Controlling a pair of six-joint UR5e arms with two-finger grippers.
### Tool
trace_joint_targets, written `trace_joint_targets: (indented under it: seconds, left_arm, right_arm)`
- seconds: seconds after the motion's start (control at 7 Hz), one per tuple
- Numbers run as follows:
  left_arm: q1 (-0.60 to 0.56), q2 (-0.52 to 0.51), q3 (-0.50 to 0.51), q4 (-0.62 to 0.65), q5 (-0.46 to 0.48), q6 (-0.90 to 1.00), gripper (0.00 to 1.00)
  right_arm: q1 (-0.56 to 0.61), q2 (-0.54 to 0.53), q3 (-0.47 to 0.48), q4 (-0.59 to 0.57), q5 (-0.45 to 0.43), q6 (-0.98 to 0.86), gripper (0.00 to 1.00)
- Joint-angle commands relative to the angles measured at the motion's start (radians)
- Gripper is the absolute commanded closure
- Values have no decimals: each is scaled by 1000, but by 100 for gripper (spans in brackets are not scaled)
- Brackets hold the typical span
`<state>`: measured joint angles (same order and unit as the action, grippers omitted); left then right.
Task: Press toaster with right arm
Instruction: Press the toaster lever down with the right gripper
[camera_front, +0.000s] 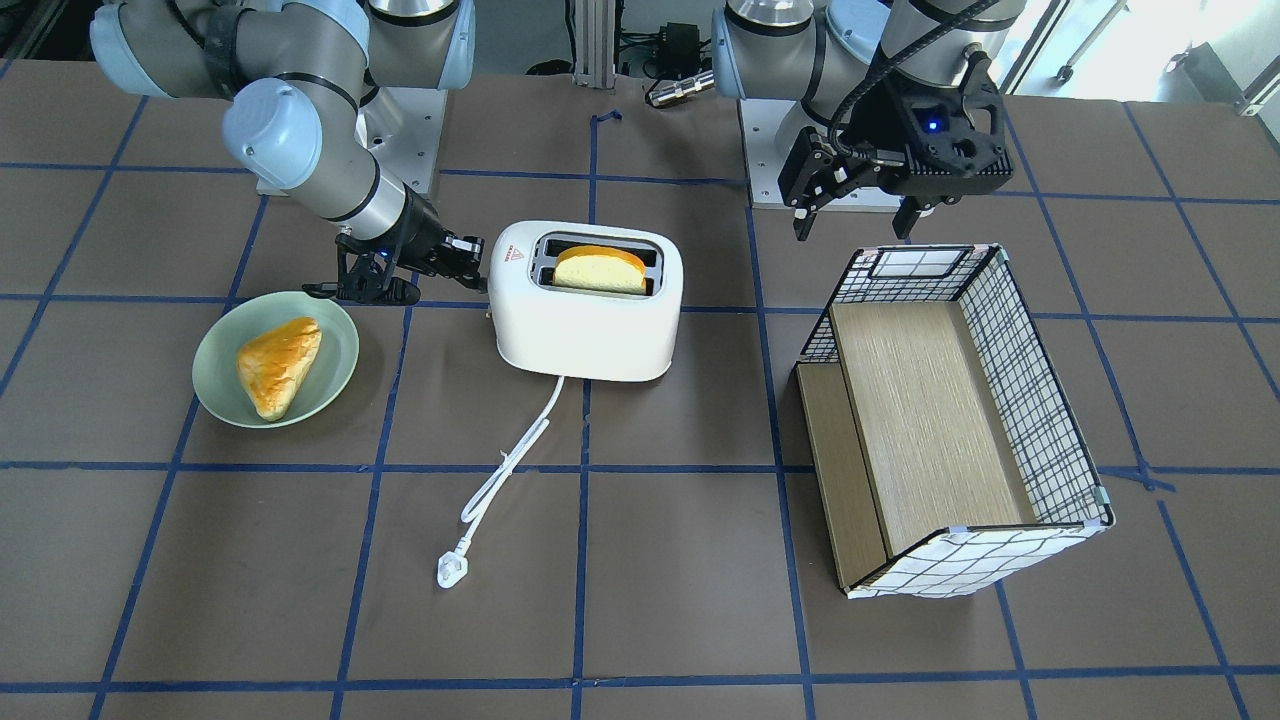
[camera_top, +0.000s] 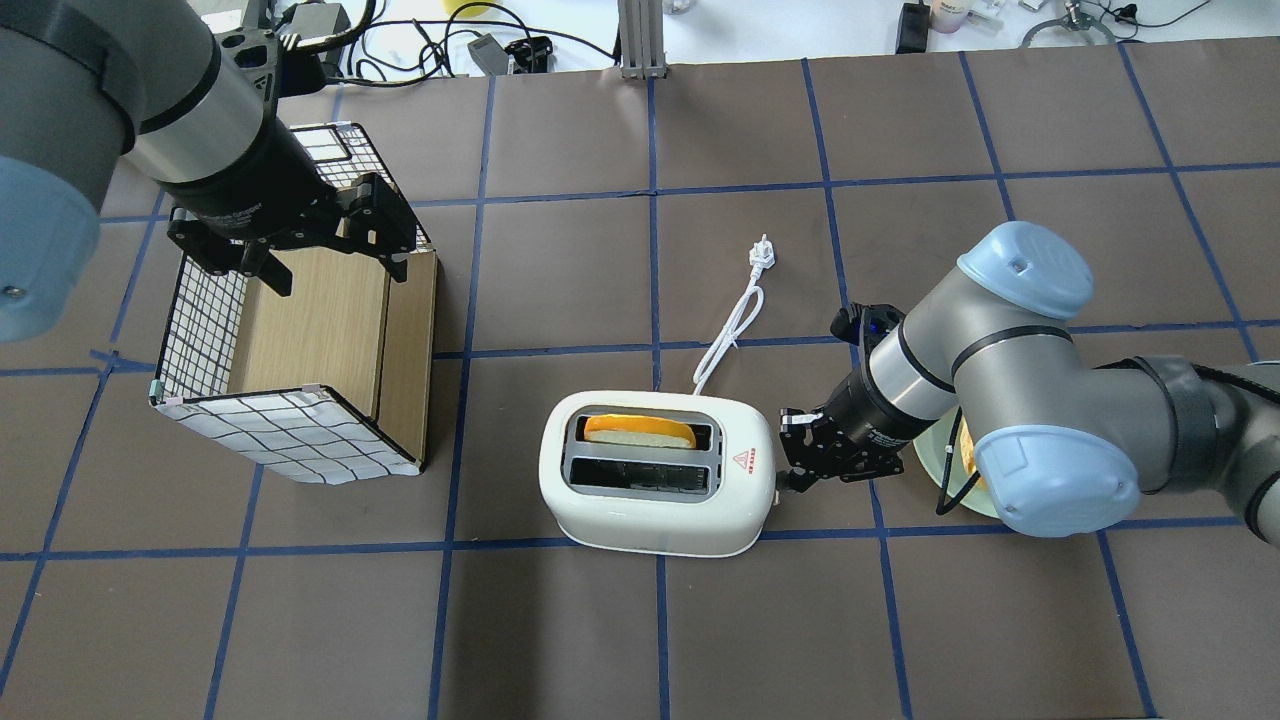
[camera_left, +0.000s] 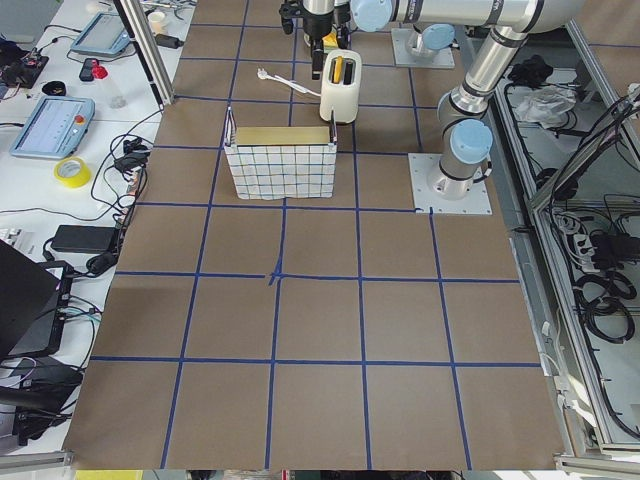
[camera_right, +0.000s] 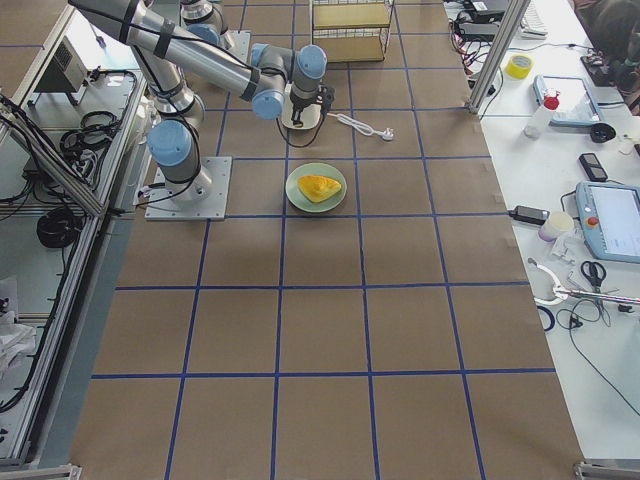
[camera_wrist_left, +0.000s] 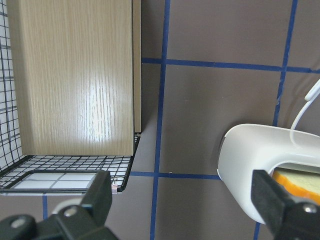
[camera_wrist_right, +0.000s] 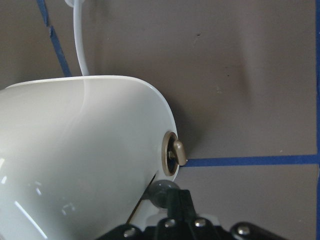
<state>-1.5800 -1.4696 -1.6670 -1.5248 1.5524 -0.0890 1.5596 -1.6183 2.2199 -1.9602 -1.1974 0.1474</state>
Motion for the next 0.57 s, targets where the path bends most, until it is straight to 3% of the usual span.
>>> trace_joint_targets:
  seconds: [0.0,0.43]
  left_arm:
    - [0,0,0,0,0,0,0]
    - [0,0,1,0,0,0,0]
  right_arm:
    - [0,14,4,1,2,1,100]
    - [0,57,3,-2,6,-2,100]
